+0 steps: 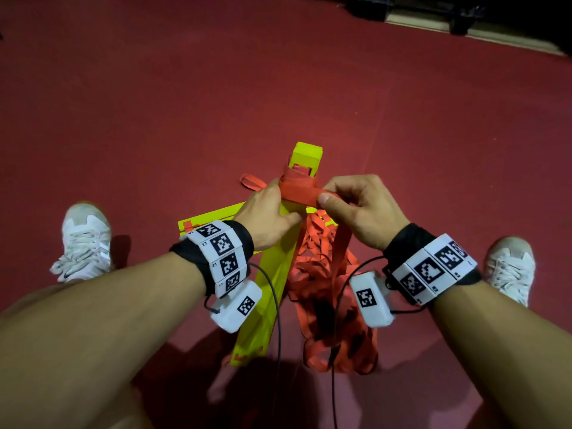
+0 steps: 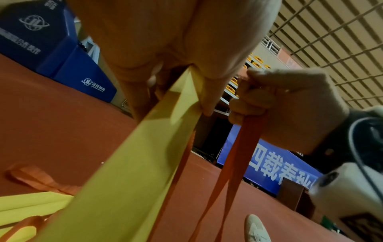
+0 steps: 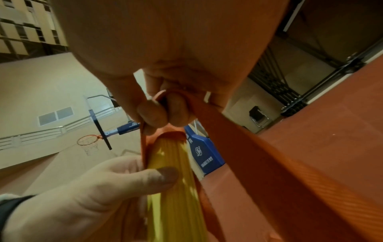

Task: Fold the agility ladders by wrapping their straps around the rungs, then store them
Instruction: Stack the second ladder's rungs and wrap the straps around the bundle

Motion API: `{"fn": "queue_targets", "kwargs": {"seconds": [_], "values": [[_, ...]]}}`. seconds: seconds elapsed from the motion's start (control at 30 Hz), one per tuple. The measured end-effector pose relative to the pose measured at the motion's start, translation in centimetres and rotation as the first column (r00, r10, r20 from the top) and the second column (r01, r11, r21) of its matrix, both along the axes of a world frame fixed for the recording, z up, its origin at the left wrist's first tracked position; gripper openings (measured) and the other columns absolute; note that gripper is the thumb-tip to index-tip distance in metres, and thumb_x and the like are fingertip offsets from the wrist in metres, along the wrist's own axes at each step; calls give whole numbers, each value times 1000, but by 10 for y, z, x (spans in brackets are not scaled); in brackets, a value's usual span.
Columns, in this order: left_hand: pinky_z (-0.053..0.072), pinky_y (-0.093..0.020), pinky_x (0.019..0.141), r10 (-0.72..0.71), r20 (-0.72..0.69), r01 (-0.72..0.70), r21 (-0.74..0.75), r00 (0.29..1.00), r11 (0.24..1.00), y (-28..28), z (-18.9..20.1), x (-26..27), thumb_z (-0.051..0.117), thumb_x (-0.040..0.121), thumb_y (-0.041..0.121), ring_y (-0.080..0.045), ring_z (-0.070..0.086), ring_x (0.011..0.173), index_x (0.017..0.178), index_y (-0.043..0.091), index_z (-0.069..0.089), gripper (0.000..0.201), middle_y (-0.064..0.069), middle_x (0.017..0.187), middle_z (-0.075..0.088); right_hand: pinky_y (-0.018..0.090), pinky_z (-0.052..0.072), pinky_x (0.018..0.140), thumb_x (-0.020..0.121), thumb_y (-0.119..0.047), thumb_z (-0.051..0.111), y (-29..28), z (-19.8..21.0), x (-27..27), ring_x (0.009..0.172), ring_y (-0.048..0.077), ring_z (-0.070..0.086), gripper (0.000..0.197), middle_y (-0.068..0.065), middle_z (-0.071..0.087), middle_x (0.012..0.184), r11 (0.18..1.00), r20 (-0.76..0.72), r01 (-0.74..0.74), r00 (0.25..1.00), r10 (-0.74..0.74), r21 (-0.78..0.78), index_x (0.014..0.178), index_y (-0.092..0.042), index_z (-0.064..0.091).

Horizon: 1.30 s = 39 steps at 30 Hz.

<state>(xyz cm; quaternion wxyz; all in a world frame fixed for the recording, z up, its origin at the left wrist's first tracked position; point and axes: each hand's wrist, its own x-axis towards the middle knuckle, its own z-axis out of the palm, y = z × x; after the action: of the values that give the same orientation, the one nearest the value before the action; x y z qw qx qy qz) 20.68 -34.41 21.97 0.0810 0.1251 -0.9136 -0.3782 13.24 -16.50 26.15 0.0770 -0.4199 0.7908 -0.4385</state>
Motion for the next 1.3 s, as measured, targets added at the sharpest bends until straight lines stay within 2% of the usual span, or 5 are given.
{"fn": "queue_targets", "kwargs": {"seconds": [0.37,0.57,0.77,1.0,1.3], "values": [[53,-47,85,19,-65,11,425,998,905,12,-4,1,66,52,37,-16,60,83,111,15,62,62,-4,96,69,42,47,63,98,-29,59,-3,-23,-13,62,28,57,26,11,64,69,991,-49,44,998,-38,127,74,-21,58],[55,-57,92,19,-78,22,497,997,867,9,-19,-3,100,41,53,-29,70,106,120,14,55,99,-9,110,72,42,46,64,93,-40,54,-5,-16,-5,66,24,58,26,7,65,72,992,-53,-94,994,99,89,79,-19,60],[38,-33,63,-99,-218,211,589,971,780,22,5,6,65,59,-5,-19,46,71,82,0,54,25,-7,73,50,39,42,61,93,-36,61,-5,-11,-5,61,24,47,25,5,55,66,981,27,-193,981,193,2,76,-18,59],[37,-27,57,-61,-138,144,738,989,659,29,4,10,58,52,-8,-16,45,66,74,12,56,30,1,66,49,25,40,70,90,-24,63,-1,-11,-11,68,2,48,12,-15,57,71,974,69,-226,972,226,-6,79,-29,62],[56,-40,84,-17,-37,35,591,999,806,10,5,8,81,53,20,-13,65,79,89,12,75,38,0,84,73,42,45,76,87,-39,64,-3,-18,-15,68,13,52,17,-9,58,70,996,-30,-67,997,69,63,72,-32,60]]}}
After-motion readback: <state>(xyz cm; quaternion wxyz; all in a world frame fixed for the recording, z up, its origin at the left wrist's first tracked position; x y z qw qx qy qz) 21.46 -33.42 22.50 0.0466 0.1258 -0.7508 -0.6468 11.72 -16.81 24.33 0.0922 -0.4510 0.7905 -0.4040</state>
